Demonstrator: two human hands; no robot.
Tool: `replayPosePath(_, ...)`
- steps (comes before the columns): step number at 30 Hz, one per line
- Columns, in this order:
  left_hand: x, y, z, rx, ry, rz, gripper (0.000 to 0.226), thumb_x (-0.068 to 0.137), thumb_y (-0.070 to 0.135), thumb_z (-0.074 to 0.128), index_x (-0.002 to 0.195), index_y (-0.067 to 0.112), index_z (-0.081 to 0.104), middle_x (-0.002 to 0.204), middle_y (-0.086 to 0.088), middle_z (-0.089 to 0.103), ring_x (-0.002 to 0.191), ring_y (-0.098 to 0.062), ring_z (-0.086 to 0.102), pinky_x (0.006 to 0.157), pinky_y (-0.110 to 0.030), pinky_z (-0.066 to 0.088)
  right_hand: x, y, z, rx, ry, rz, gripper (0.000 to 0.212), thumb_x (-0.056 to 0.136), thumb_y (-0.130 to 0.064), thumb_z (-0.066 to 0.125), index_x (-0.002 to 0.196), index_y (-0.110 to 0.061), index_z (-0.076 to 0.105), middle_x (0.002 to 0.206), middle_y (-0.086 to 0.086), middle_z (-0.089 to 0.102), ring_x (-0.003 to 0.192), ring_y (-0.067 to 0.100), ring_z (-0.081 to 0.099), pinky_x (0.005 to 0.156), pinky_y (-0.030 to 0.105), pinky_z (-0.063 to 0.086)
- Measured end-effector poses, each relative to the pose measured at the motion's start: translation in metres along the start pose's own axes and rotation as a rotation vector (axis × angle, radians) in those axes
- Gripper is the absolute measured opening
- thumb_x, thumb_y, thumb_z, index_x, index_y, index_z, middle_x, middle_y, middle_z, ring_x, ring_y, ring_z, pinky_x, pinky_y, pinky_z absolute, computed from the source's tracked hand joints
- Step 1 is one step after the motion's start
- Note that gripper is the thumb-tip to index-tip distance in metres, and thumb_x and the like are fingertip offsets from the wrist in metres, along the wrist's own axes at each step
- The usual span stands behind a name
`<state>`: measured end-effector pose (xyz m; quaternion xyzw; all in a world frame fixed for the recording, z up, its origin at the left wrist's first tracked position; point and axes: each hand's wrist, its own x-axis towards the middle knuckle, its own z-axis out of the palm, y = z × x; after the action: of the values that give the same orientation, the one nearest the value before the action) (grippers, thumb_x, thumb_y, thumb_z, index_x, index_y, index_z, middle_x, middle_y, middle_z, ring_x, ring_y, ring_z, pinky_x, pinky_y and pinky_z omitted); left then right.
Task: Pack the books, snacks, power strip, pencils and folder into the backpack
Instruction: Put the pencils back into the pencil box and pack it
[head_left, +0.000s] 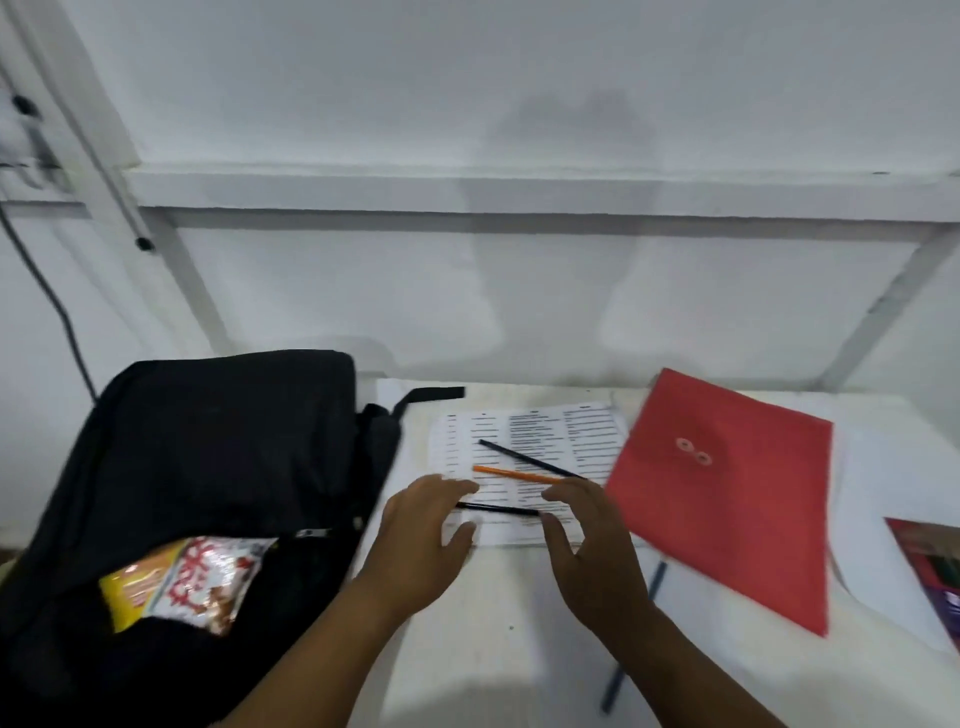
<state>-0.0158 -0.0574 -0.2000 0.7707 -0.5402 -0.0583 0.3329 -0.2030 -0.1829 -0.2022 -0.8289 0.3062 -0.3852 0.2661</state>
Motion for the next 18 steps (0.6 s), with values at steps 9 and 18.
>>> replayPosePath(9,-0.007,0.023,0.08,0.204,0.147,-0.181,0.038,0.084,0.036,0.043,0.107,0.027,0.072,0.108,0.004,0.061,0.104,-0.027,0.058,0.081,-0.043,0.045,-0.021,0.077,-0.09,-0.099,-0.159,-0.001,0.039,0.076,0.005,0.066,0.101,-0.024,0.073,0.107,-0.01,0.067,0.106,0.008,0.056,0.099,0.01,0.035)
replayPosePath(18,-0.011,0.027,0.08,0.189,0.195,-0.202,0.021,0.089,0.034,0.046,0.092,0.036,0.067,0.099,0.019,0.054,0.1,-0.009,0.048,0.087,-0.034,0.023,-0.048,0.097,-0.107,-0.23,-0.491,-0.06,0.036,0.08,-0.021,0.072,0.115,-0.033,0.072,0.121,-0.015,0.061,0.118,0.004,0.046,0.102,0.021,0.032)
